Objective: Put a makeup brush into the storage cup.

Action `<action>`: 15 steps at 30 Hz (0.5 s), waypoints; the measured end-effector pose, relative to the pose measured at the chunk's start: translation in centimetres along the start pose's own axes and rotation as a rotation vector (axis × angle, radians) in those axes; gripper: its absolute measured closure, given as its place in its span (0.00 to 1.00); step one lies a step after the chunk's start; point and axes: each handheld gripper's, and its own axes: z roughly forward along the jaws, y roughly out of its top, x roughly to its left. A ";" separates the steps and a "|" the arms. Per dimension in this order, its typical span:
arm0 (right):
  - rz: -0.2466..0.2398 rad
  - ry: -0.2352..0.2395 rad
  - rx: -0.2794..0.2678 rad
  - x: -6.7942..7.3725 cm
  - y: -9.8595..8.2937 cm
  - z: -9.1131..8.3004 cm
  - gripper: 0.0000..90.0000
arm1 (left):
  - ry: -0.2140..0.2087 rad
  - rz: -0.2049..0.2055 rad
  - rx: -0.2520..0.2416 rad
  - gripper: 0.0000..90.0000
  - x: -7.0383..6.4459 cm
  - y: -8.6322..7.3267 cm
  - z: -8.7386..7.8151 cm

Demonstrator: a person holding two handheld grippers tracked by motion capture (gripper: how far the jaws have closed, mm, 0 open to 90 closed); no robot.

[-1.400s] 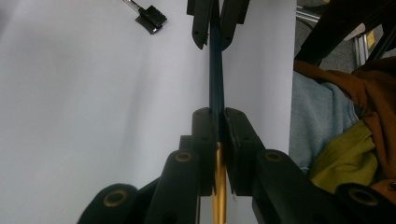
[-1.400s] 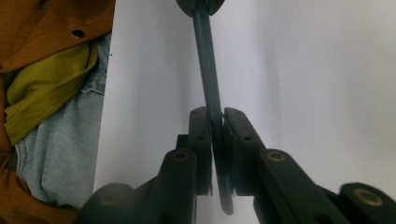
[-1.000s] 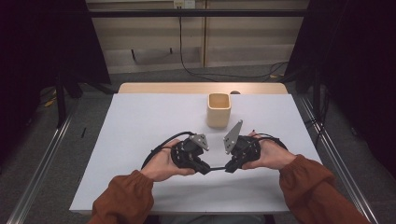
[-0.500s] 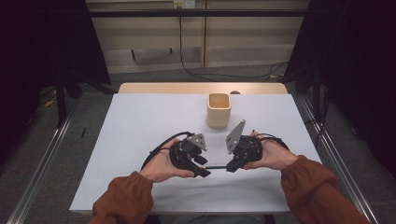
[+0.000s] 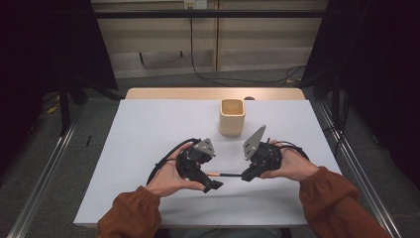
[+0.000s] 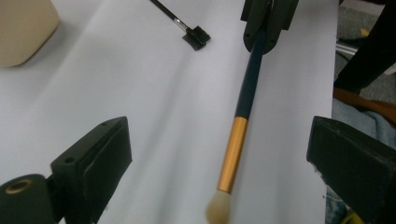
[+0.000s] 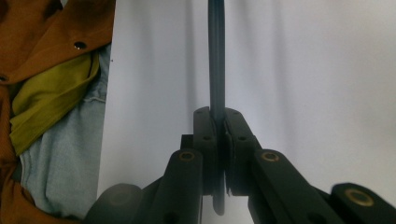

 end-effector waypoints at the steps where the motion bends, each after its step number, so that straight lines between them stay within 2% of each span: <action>1: 0.005 0.009 0.002 0.0 -0.1 -0.1 0.95 | 0.004 -0.003 -0.010 0.06 0.0 -0.1 -0.1; 2: 0.008 0.005 0.003 0.0 -0.2 -0.1 0.95 | 0.021 -0.010 -0.029 0.06 0.0 -0.4 -0.3; 6: 0.021 0.002 -0.017 -0.1 -0.8 -0.5 0.95 | 0.042 -0.040 -0.074 0.05 0.4 -1.4 -1.1; 11: 0.039 -0.007 -0.037 0.0 -1.5 -0.8 0.95 | 0.052 -0.038 -0.128 0.05 0.2 -2.3 -2.2; 15: 0.054 -0.005 -0.041 0.0 -2.0 -0.7 0.95 | 0.071 -0.062 -0.175 0.04 0.1 -3.2 -2.9</action>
